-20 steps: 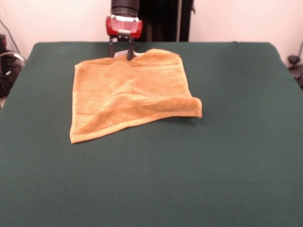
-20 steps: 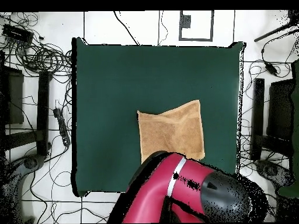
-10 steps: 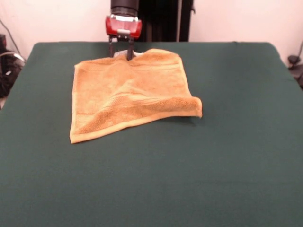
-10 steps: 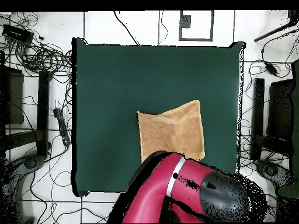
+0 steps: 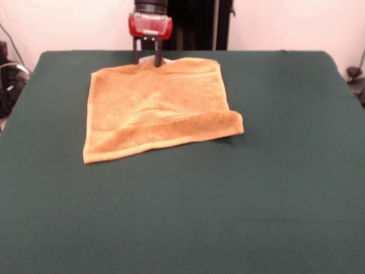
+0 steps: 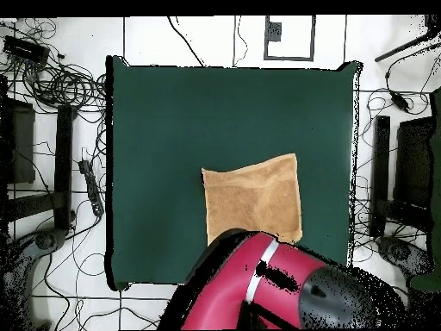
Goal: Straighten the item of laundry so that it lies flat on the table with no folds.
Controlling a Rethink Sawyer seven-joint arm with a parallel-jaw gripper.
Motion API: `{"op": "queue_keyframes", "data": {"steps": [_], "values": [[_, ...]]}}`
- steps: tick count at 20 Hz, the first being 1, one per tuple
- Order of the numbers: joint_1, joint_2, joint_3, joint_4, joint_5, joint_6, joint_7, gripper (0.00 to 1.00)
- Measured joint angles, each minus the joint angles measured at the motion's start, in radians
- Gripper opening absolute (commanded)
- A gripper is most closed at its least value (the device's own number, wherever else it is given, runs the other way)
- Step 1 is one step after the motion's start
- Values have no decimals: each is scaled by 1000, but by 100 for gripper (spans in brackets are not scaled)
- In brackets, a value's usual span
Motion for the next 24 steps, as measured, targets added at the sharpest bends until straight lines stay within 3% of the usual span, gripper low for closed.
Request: {"op": "queue_keyframes", "data": {"steps": [3, 5, 11, 14, 24], "values": [[-28, -117, 55, 41, -67, 252, 0, 100], [-44, -154, 79, 50, -81, 328, 0, 100], [-163, -343, 234, 69, -94, 725, 0, 100], [-175, -374, 266, 70, -94, 789, 0, 100], [-168, -389, 336, 37, -94, 799, 0, 100]]}}
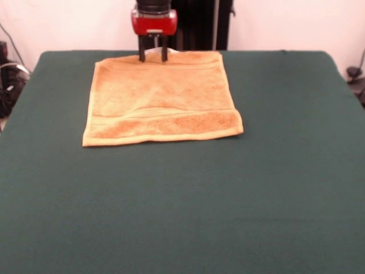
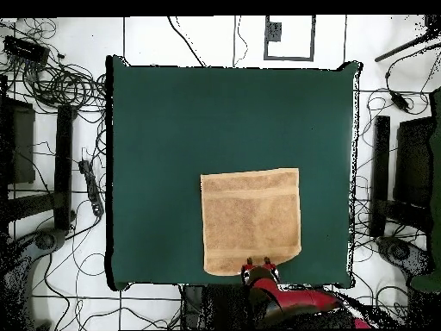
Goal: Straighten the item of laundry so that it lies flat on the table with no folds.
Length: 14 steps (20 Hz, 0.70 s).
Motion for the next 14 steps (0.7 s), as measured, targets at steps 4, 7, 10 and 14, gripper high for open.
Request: {"op": "queue_keyframes", "data": {"steps": [4, 7, 10, 14], "values": [[0, -10, 36, -23, 0, 13, 0, 100], [0, -27, 58, -38, 0, 33, 0, 100], [-2, -45, 82, -49, 2, 52, 0, 100], [-5, -57, 97, -60, 3, 63, 0, 100]]}}
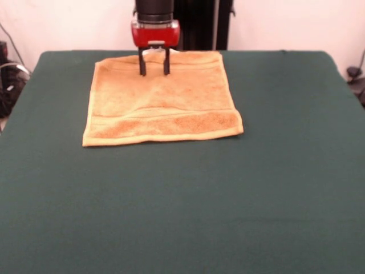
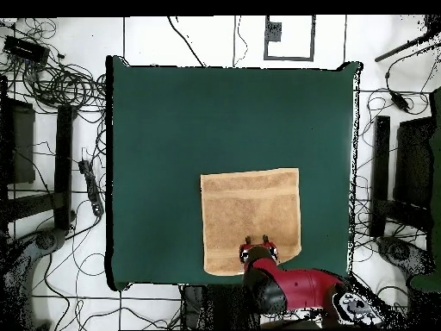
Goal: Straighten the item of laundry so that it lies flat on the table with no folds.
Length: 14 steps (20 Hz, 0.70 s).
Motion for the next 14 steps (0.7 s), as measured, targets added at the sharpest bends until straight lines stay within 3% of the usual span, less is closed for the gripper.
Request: {"op": "queue_keyframes", "data": {"steps": [14], "values": [[16, -10, 3, -73, 19, 0, 0, 100]]}}
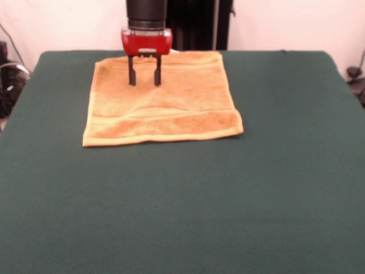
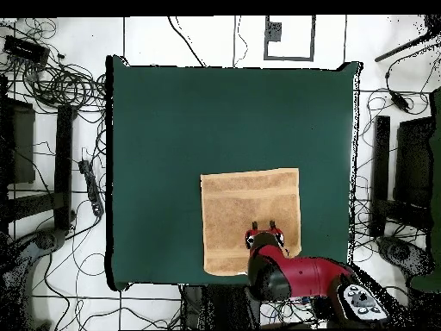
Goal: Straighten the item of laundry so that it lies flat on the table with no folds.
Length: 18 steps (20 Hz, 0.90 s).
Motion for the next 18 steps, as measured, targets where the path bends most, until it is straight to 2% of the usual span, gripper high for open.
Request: {"op": "queue_keyframes", "data": {"steps": [10, 18], "values": [[21, 18, 0, -78, 8, -32, 0, 100], [25, 83, 0, -142, 16, -8, 0, 100]]}}
